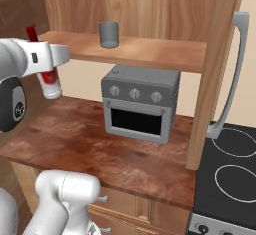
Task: There is a bowl on the dining counter. Grab a lemon wedge from the fridge and place it in the bowl. Then get the liquor bottle and glass cup from the cabinet and place them next to the bowl.
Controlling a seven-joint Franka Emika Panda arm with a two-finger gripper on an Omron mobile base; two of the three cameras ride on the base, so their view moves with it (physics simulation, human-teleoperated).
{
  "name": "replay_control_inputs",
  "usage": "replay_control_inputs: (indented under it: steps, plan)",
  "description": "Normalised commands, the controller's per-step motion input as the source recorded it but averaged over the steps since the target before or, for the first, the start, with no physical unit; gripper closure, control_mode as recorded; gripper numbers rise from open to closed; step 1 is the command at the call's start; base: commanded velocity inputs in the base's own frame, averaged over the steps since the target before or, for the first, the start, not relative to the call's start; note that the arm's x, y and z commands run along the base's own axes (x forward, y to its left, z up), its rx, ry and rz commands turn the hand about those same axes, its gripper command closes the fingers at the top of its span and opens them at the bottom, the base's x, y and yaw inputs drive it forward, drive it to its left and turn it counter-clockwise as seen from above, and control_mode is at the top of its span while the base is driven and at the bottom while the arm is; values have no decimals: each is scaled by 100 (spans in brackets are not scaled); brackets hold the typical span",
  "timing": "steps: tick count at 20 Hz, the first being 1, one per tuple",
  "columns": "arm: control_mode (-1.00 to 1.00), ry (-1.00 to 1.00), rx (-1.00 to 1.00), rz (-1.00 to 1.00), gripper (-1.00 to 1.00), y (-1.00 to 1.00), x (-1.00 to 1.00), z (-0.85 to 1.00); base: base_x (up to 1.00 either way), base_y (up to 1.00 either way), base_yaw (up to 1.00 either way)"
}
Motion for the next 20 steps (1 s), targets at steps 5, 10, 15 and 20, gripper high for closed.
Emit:
replay_control_inputs:
  steps: [5,10,15,20]
  plan:
    - [-100,8,-1,0,100,0,-49,-2,0,0,0]
    - [100,0,-1,0,100,0,-13,0,-78,0,0]
    - [100,0,0,0,100,0,0,0,-100,3,45]
    - [100,0,0,0,100,0,0,0,-66,3,96]
